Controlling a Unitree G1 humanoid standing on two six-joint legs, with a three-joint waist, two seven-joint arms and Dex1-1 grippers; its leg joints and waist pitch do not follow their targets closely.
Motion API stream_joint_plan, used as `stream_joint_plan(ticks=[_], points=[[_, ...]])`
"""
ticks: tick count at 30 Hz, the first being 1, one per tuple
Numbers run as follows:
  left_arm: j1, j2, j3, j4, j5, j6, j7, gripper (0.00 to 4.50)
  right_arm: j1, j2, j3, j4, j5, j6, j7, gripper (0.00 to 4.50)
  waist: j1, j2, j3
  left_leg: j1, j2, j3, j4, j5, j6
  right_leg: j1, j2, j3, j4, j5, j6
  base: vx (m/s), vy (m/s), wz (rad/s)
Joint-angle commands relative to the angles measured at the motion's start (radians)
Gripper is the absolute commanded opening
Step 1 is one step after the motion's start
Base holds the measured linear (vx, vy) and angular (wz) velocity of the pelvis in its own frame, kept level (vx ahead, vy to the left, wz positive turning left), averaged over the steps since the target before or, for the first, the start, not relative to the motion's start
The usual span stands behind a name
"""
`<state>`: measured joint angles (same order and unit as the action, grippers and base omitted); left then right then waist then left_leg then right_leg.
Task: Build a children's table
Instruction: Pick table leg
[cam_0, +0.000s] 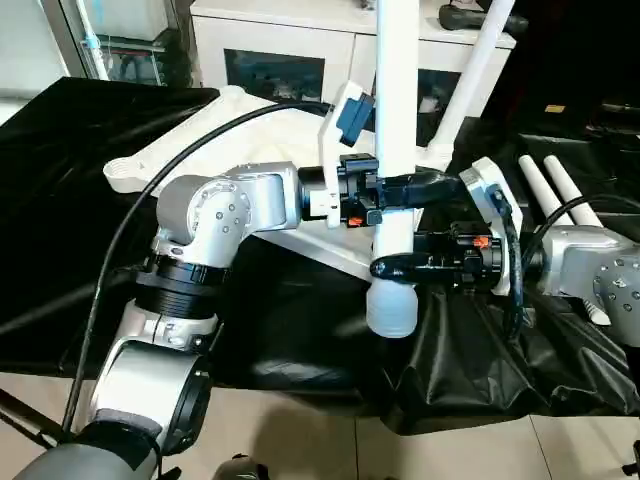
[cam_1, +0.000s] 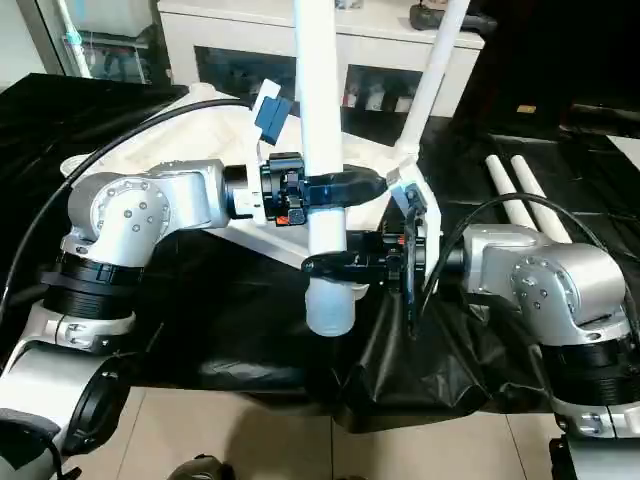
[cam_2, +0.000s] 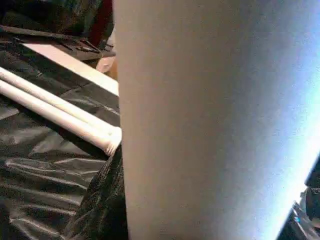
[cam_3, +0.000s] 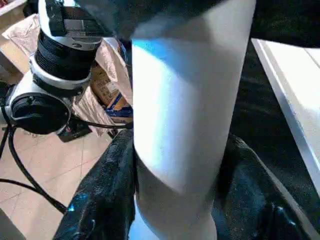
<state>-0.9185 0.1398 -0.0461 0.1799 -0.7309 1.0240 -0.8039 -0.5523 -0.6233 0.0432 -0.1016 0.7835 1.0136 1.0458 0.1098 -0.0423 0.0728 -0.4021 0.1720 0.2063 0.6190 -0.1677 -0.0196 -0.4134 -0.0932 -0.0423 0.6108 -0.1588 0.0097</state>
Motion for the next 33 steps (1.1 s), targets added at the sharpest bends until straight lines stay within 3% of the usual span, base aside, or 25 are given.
stream_joint_plan(ticks=[1,7,8,9,12,15,18,24,26,29,33], points=[[-0.011,-0.014,0.011,-0.021,-0.017,-0.002,-0.001,1.79,0.005,0.005,-0.004,-0.003,0.02,0.011,0.01,1.89,-0.003,-0.017,-0.076,0.033,0.052,-0.027,-0.076,-0.187,-0.017,0.041,-0.056,0.032,-0.072,-0.303,-0.178,0.0,0.0,0.0],[-0.008,-0.019,0.018,-0.014,0.011,-0.037,0.026,1.79,0.006,0.013,-0.015,-0.002,0.022,0.009,0.001,1.86,-0.002,-0.016,-0.076,0.034,0.053,-0.028,-0.076,-0.194,-0.02,0.041,-0.055,0.031,-0.073,-0.305,-0.179,0.0,0.0,0.0],[-0.008,-0.022,0.028,-0.013,-0.005,-0.018,0.028,2.35,0.007,0.013,-0.017,-0.002,0.023,0.009,0.0,1.86,-0.002,-0.016,-0.076,0.033,0.053,-0.028,-0.076,-0.193,-0.02,0.041,-0.056,0.032,-0.073,-0.305,-0.178,0.0,0.0,0.0],[-0.007,-0.024,0.032,-0.014,-0.011,-0.012,0.029,2.49,0.007,0.014,-0.017,-0.002,0.023,0.009,-0.001,1.86,-0.003,-0.016,-0.076,0.033,0.052,-0.027,-0.076,-0.193,-0.02,0.041,-0.055,0.032,-0.073,-0.304,-0.178,0.0,0.0,0.0],[-0.005,-0.029,0.047,-0.013,-0.032,0.007,0.032,2.51,0.007,0.015,-0.02,-0.002,0.023,0.007,-0.004,1.86,-0.003,-0.016,-0.076,0.033,0.052,-0.027,-0.076,-0.196,-0.019,0.041,-0.056,0.031,-0.073,-0.303,-0.183,0.0,0.0,0.0],[-0.003,-0.036,0.085,0.011,-0.044,0.003,0.052,2.93,0.009,0.02,-0.029,0.0,0.022,0.003,-0.011,1.85,-0.003,-0.015,-0.077,0.033,0.052,-0.028,-0.076,-0.19,-0.018,0.042,-0.055,0.031,-0.073,-0.296,-0.184,0.0,0.0,0.0],[-0.002,-0.03,0.097,0.02,-0.038,-0.01,0.059,2.95,0.011,0.022,-0.034,0.001,0.021,0.001,-0.015,1.85,-0.003,-0.016,-0.076,0.034,0.052,-0.028,-0.076,-0.195,-0.016,0.041,-0.055,0.031,-0.074,-0.302,-0.178,0.0,0.0,0.0],[-0.016,-0.01,0.117,0.046,0.0,-0.043,0.1,3.54,0.021,0.018,-0.037,-0.003,0.014,-0.002,-0.014,1.85,-0.004,-0.015,-0.075,0.034,0.052,-0.029,-0.079,-0.207,-0.024,0.04,-0.054,0.031,-0.076,-0.317,-0.166,0.0,0.0,0.0],[-0.028,-0.002,0.124,0.064,0.003,-0.04,0.103,3.07,0.021,0.017,-0.035,-0.002,0.011,-0.004,-0.015,1.85,-0.003,-0.013,-0.076,0.034,0.052,-0.029,-0.078,-0.204,-0.027,0.04,-0.054,0.032,-0.075,-0.312,-0.166,0.0,0.0,0.0],[-0.037,0.003,0.129,0.075,0.001,-0.029,0.099,3.1,0.02,0.017,-0.035,0.001,0.007,-0.006,-0.015,1.85,-0.003,-0.012,-0.077,0.035,0.051,-0.029,-0.078,-0.202,-0.028,0.04,-0.054,0.031,-0.073,-0.298,-0.174,0.0,0.0,0.0],[-0.038,0.005,0.125,0.076,0.0,-0.028,0.092,2.66,0.019,0.016,-0.032,0.004,0.002,-0.013,-0.015,1.85,-0.003,-0.012,-0.077,0.034,0.052,-0.029,-0.079,-0.202,-0.028,0.042,-0.055,0.031,-0.073,-0.289,-0.18,0.0,0.0,0.0]])
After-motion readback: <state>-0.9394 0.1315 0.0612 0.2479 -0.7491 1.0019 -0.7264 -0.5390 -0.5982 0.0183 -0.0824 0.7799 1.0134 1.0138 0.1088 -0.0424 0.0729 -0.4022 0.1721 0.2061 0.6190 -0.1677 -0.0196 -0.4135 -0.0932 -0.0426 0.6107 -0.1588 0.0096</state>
